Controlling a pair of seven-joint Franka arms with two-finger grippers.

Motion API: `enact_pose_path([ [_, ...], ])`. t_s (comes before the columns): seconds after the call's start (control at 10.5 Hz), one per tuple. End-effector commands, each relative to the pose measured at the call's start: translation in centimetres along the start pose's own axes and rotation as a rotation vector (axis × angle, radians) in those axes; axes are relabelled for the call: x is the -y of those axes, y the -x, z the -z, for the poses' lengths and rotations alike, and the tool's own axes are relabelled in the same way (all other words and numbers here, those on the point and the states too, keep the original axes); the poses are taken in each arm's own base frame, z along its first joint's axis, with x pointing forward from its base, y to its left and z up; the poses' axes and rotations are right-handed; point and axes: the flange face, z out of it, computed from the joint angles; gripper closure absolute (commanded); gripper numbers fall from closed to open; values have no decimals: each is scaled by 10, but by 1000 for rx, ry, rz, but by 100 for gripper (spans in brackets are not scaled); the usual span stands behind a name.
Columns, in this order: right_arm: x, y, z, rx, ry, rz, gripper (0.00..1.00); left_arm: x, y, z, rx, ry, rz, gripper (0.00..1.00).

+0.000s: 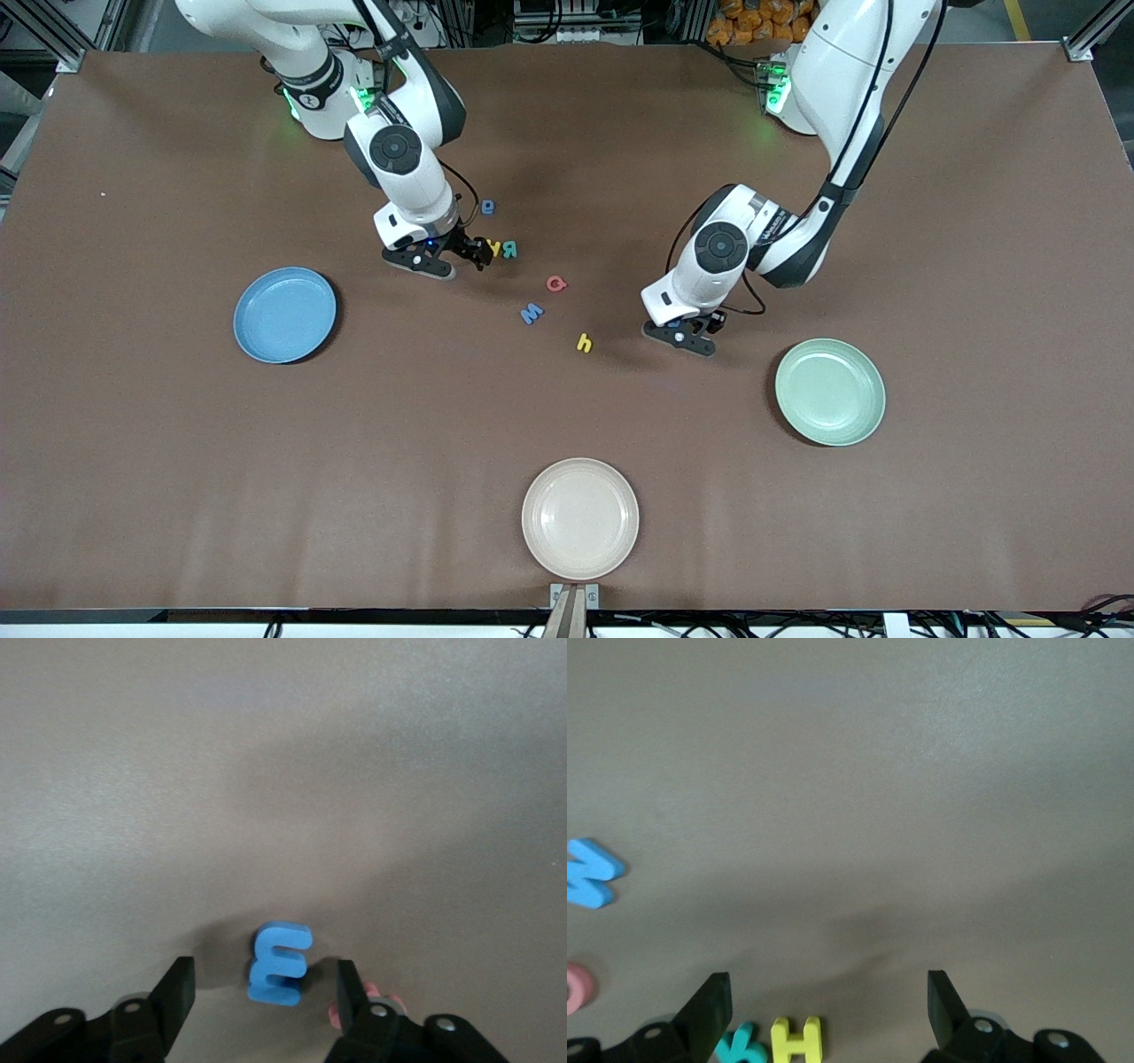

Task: Sort uppercase to blue plate, lowercase to green plate
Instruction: 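Grasp the blue m with the left gripper while the right gripper grasps the yellow H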

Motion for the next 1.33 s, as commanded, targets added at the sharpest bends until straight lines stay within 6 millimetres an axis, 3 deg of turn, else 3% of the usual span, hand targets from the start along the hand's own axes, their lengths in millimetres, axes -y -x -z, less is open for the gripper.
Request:
enact_pose_path([
  [0.0, 8, 12, -23, -3, 5, -40, 12, -1, -3, -3, -15, -20, 5, 29],
  [0.19, 18, 25, -32, 2, 15, -62, 13, -1, -3, -4, -15, -19, 5, 32],
  [0.28, 19, 29, -35, 5, 21, -70, 13, -1, -3, -4, -14, -20, 5, 40],
  [0.66, 23, 41, -44, 9, 39, -61, 14, 2, -3, -5, -14, -20, 14, 100],
  [0.85, 23, 45, -50, 7, 52, -36, 17, 11, -9, 7, -34, -25, 38, 100],
  [0.95, 24, 47, -51, 5, 55, -28, 17, 23, -14, 24, -59, -25, 60, 100],
  [1.14, 24, 48, -52, 5, 59, -21, 18, 91, -29, 78, -109, -33, 159, 100],
  [1.23, 24, 49, -52, 6, 57, -24, 19, 125, -34, 94, -113, -41, 197, 100],
])
